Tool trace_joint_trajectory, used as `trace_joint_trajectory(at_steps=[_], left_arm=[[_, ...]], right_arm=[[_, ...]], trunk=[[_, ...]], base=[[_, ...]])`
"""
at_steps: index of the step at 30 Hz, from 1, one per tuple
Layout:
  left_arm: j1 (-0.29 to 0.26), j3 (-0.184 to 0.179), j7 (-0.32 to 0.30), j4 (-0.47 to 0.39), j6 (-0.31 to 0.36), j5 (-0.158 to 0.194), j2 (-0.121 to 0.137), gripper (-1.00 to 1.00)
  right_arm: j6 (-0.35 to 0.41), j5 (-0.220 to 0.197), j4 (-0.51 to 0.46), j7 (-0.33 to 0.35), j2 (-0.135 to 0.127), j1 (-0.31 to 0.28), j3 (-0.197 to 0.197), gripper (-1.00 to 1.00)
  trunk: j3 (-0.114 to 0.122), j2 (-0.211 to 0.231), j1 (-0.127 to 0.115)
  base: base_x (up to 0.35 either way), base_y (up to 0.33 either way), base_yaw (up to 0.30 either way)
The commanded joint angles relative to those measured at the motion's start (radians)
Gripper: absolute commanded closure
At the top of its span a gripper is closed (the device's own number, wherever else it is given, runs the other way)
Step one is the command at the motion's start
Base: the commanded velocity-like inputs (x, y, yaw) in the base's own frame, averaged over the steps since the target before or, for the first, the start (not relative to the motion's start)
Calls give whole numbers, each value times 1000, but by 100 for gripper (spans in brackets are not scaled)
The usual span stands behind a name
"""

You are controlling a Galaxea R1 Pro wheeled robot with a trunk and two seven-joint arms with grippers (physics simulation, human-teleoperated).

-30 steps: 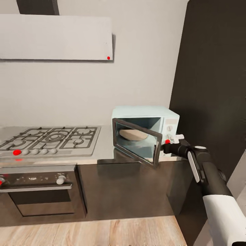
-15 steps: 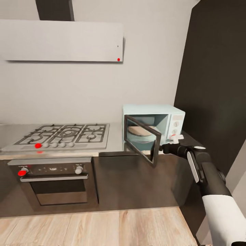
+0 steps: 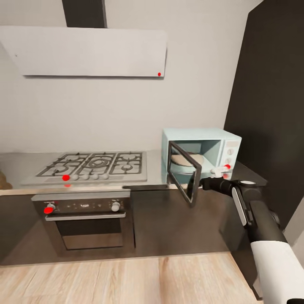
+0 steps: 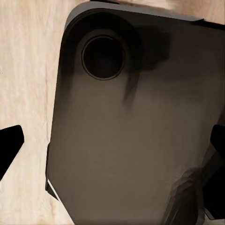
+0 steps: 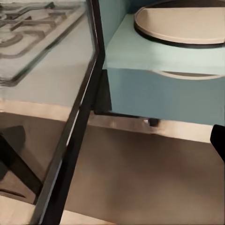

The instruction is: In the kitchen, take the popcorn bag from the countertop, put it into the microwave, and heat it until the popcorn is cooked so the cooked popcorn ends up inside the bag.

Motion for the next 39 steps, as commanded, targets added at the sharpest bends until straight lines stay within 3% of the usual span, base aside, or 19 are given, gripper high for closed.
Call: trace_joint_trajectory(at_steps=[1, 11, 18, 20, 21, 23, 25, 27, 34, 38, 39], left_arm=[[0, 1, 1, -1, -2, 6, 0, -100], [0, 1, 1, -1, -2, 6, 0, -100], [0, 1, 1, -1, -2, 6, 0, -100], [0, 1, 1, -1, -2, 6, 0, -100], [0, 1, 1, -1, -2, 6, 0, -100], [0, 1, 1, -1, -2, 6, 0, -100], [0, 1, 1, -1, -2, 6, 0, -100], [0, 1, 1, -1, -2, 6, 0, -100], [0, 1, 1, -1, -2, 6, 0, -100], [0, 1, 1, -1, -2, 6, 0, -100], [0, 1, 1, -1, -1, 7, 0, -100]], right_arm=[[5, 5, -1, 8, 0, -1, -1, -100], [4, 8, -1, 5, -2, -1, -5, -100], [2, 50, 2, 3, -3, -1, -15, -100], [-3, 55, 4, -2, -27, -1, -85, -100], [-5, 69, 5, -5, -55, -1, -114, -100], [-7, 101, 23, -9, -91, -1, -139, -100], [-9, 138, 91, -17, -115, -1, -147, -100], [-43, 197, 244, -51, -132, -1, -151, -100], [-196, 231, 664, -116, -137, -1, -151, -100], [-437, 259, 1091, -154, -123, -1, -144, -100], [-573, 299, 1221, -205, -112, 10, -143, -100]], trunk=[[-1, -1, 0], [-1, -1, 0], [-1, -1, 0], [-1, -1, 0], [-1, -1, 0], [-1, -1, 0], [-1, -1, 0], [-1, -1, 0], [-1, -1, 0], [-1, -1, 0], [-1, -1, 0]], base=[[-1, 289, 0], [0, 289, 0], [0, 248, 0], [0, 61, 0], [0, 25, 0], [0, 12, 0], [0, 3, 0], [0, 1, 0], [0, 0, 0], [0, 0, 0], [0, 0, 0]])
